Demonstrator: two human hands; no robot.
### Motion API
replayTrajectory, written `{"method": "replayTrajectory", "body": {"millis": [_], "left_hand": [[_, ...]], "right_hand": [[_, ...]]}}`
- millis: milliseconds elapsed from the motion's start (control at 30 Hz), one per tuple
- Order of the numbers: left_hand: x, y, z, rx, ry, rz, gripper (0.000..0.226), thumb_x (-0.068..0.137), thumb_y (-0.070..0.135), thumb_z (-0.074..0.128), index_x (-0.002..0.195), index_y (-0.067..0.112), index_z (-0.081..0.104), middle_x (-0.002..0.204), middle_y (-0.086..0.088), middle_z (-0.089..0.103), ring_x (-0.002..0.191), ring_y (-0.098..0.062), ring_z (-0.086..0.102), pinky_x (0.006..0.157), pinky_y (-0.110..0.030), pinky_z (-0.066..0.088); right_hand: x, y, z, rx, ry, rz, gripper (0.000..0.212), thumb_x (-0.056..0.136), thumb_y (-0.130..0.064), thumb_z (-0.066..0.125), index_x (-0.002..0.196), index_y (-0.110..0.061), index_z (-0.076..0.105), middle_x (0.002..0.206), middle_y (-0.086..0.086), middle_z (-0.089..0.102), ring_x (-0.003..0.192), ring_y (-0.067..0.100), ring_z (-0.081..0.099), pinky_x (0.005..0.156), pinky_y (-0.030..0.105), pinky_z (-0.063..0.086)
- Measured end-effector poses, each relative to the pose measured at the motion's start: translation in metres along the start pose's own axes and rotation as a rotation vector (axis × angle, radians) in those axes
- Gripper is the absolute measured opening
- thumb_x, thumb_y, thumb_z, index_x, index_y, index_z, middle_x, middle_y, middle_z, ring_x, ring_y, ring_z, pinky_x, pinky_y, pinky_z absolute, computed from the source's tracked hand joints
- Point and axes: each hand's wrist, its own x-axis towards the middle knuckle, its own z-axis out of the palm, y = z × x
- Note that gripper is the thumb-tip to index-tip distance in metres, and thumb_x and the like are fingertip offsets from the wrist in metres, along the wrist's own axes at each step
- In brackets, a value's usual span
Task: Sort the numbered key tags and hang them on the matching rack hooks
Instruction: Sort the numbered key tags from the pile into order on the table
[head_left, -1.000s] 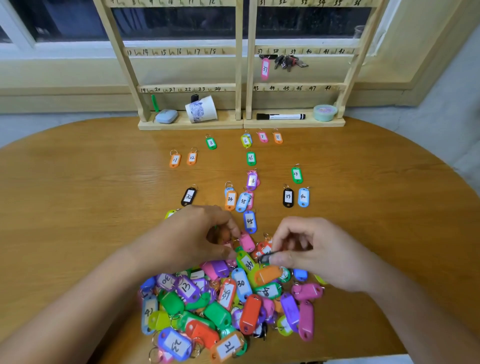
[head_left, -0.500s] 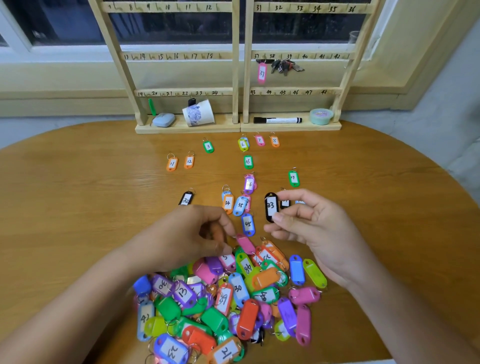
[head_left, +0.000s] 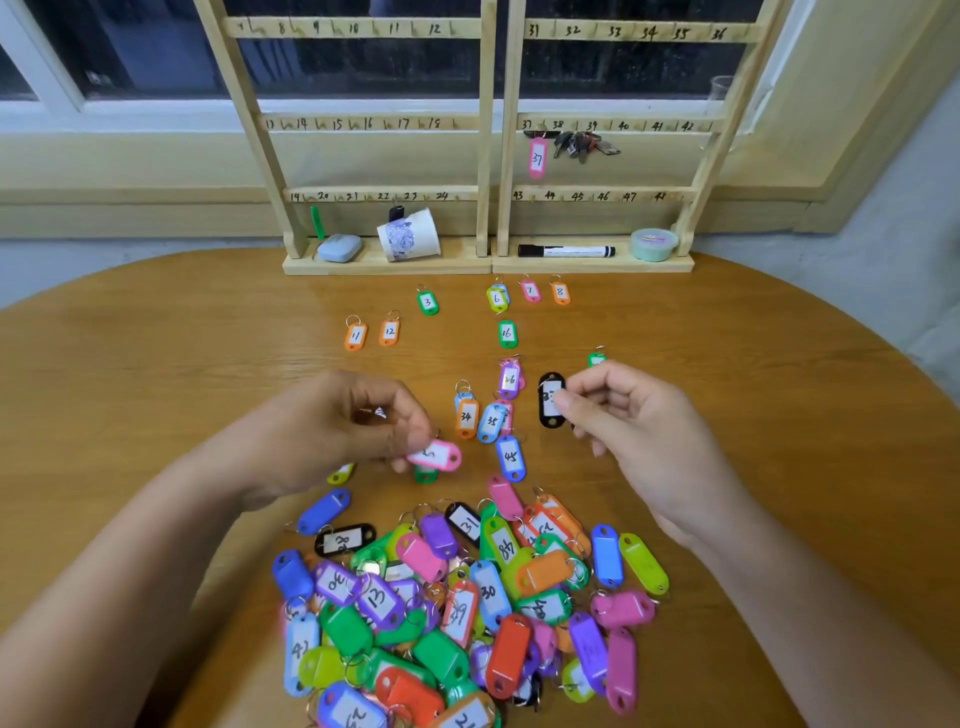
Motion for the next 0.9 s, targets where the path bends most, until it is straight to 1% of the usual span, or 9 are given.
{"method": "replayTrajectory", "body": {"millis": [200, 267, 333, 433, 500, 567, 633, 767, 900], "left_hand": [[0.0, -0.017, -0.015, -0.031, 0.221, 0.117, 0.012, 0.105, 0.017, 0.064, 0.1, 0.006, 0.067, 0.086, -0.003, 0.064, 0.077, -0.01, 0.053, 0.07, -0.016, 0.046], [0.0, -0.021, -0.015, -0.018, 0.291, 0.149, 0.01, 0.105, 0.018, 0.064, 0.102, 0.009, 0.067, 0.093, 0.001, 0.062, 0.082, -0.008, 0.052, 0.073, -0.013, 0.044], [0.001, -0.024, -0.015, -0.022, 0.353, 0.173, 0.013, 0.105, 0.024, 0.064, 0.105, 0.011, 0.066, 0.098, -0.002, 0.06, 0.085, -0.009, 0.051, 0.077, -0.02, 0.043], [0.002, -0.027, -0.012, -0.057, 0.421, 0.18, 0.016, 0.108, 0.028, 0.061, 0.106, 0.012, 0.063, 0.097, -0.015, 0.062, 0.085, -0.021, 0.05, 0.077, -0.038, 0.04], [0.003, -0.028, -0.01, -0.096, 0.443, 0.189, 0.017, 0.109, 0.027, 0.059, 0.106, 0.01, 0.06, 0.09, -0.012, 0.066, 0.083, -0.024, 0.056, 0.073, -0.039, 0.043], [0.004, -0.028, -0.007, -0.119, 0.45, 0.192, 0.018, 0.109, 0.024, 0.057, 0.106, 0.006, 0.057, 0.087, -0.005, 0.072, 0.08, -0.018, 0.063, 0.068, -0.027, 0.048], [0.005, -0.029, -0.005, -0.075, 0.448, 0.182, 0.015, 0.11, 0.022, 0.058, 0.105, 0.008, 0.059, 0.085, -0.006, 0.073, 0.075, -0.015, 0.064, 0.066, -0.021, 0.049], [0.007, -0.032, -0.001, -0.039, 0.439, 0.159, 0.01, 0.108, 0.023, 0.063, 0.103, 0.015, 0.065, 0.076, -0.008, 0.071, 0.067, -0.011, 0.061, 0.069, -0.031, 0.049], [0.006, -0.029, 0.003, -0.084, 0.472, 0.158, 0.009, 0.103, 0.022, 0.071, 0.101, 0.014, 0.071, 0.078, -0.006, 0.073, 0.068, -0.012, 0.058, 0.07, -0.035, 0.047]], "right_hand": [[0.029, -0.007, 0.025, -0.081, -0.047, -0.006, 0.007, 0.094, -0.013, 0.081, 0.096, -0.013, 0.074, 0.078, 0.0, 0.075, 0.065, 0.008, 0.067, 0.058, 0.018, 0.048], [0.042, -0.008, 0.038, -0.156, -0.06, -0.011, 0.011, 0.091, -0.017, 0.084, 0.096, -0.018, 0.074, 0.079, 0.0, 0.076, 0.064, 0.008, 0.067, 0.063, 0.027, 0.053], [0.053, -0.009, 0.053, -0.293, -0.083, -0.024, 0.016, 0.089, -0.025, 0.086, 0.096, -0.024, 0.073, 0.079, -0.003, 0.077, 0.066, 0.007, 0.067, 0.068, 0.034, 0.056], [0.064, -0.014, 0.073, -0.47, -0.136, -0.026, 0.019, 0.089, -0.029, 0.085, 0.099, -0.027, 0.068, 0.078, -0.008, 0.077, 0.06, -0.001, 0.064, 0.056, 0.018, 0.044], [0.068, -0.017, 0.085, -0.534, -0.154, -0.032, 0.019, 0.091, -0.028, 0.082, 0.1, -0.026, 0.067, 0.076, -0.009, 0.075, 0.058, -0.003, 0.064, 0.047, 0.011, 0.036], [0.071, -0.018, 0.094, -0.588, -0.16, -0.035, 0.018, 0.092, -0.029, 0.082, 0.1, -0.026, 0.066, 0.078, -0.009, 0.075, 0.061, 0.001, 0.066, 0.049, 0.014, 0.041], [0.072, -0.017, 0.1, -0.642, -0.164, -0.04, 0.018, 0.093, -0.029, 0.081, 0.1, -0.026, 0.065, 0.081, -0.007, 0.075, 0.068, 0.007, 0.069, 0.061, 0.025, 0.05], [0.076, -0.013, 0.107, -0.697, -0.162, -0.066, 0.019, 0.092, -0.028, 0.082, 0.095, -0.025, 0.063, 0.077, -0.006, 0.074, 0.068, 0.011, 0.07, 0.065, 0.029, 0.052], [0.074, -0.013, 0.106, -0.729, -0.144, -0.096, 0.016, 0.095, -0.033, 0.079, 0.097, -0.025, 0.065, 0.076, -0.006, 0.073, 0.067, 0.013, 0.07, 0.067, 0.033, 0.056]]}}
